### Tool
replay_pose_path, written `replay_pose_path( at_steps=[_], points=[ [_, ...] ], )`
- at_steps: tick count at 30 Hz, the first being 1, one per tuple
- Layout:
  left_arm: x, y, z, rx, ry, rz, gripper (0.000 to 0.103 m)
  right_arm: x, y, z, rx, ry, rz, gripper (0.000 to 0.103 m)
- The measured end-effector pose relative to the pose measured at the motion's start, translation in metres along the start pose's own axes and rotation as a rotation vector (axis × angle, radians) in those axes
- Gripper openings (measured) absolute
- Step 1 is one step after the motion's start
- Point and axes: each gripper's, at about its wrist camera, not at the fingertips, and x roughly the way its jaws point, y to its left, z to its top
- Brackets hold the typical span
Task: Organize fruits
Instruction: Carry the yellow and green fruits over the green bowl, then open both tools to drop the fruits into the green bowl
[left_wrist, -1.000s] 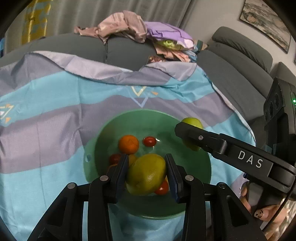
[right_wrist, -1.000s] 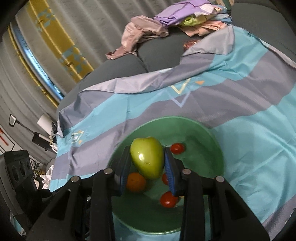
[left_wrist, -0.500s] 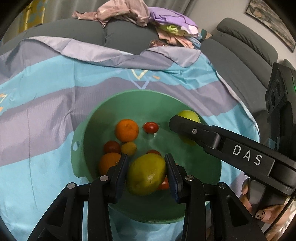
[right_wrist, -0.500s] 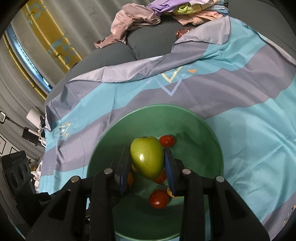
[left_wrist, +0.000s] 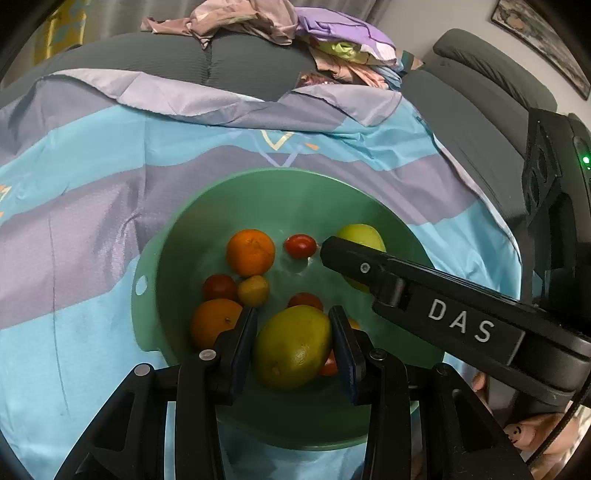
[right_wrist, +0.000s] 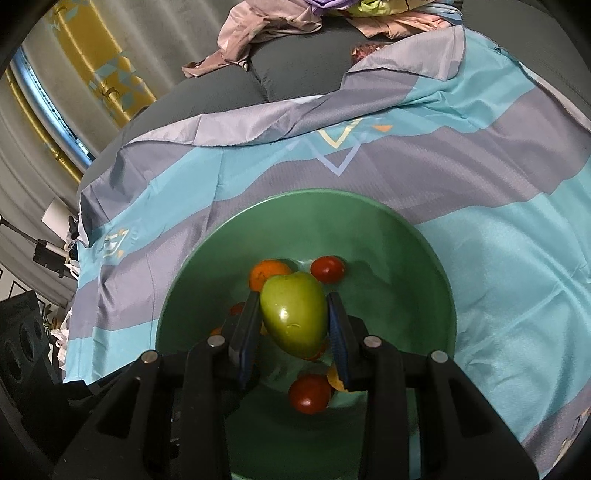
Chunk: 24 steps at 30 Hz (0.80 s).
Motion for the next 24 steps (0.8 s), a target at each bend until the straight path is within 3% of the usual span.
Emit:
replay_pose_path(
  at_steps=[24],
  points=[
    [0.0054,-0.0031,0.0008,0.005,0.014,0.022,0.041,0.0096,0.0007,-0.0014,0.005,0.027,-0.036,0.036]
  ],
)
